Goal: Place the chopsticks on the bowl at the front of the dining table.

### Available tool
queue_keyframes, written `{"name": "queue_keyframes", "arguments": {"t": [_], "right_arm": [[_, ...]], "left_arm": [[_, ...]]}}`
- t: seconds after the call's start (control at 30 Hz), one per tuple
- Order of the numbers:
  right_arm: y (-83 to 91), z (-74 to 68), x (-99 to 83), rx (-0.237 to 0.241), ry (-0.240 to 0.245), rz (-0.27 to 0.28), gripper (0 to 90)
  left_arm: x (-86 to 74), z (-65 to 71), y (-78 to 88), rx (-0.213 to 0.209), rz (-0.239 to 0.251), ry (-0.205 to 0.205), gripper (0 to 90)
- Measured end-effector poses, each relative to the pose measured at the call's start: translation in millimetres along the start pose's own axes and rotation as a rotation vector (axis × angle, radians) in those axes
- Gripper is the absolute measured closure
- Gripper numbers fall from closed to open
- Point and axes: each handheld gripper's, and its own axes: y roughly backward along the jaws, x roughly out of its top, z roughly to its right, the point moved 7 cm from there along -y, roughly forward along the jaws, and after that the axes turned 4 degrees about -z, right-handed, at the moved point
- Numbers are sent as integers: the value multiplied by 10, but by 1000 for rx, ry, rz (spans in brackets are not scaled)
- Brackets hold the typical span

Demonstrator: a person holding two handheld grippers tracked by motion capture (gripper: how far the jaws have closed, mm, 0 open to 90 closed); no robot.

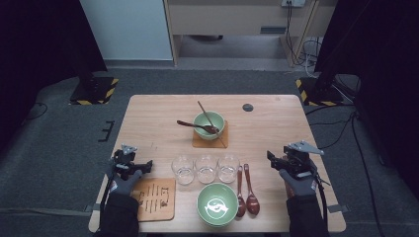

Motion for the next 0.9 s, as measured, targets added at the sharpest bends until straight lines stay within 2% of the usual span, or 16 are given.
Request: {"name": "queue_keyframes", "arguments": {"t": [0.4, 0.6, 0.9], "right_arm": [[-60, 88, -381, -31, -9, -89, 334], [-97, 90, -569, -43, 8, -143, 379], [-82, 152, -745, -77, 16, -193, 443]], "left_arm": [[0, 0, 0, 0, 0, 0, 0], [0, 0, 1, 1, 0, 0, 0], [0, 0, 1, 1, 0, 0, 0]]}}
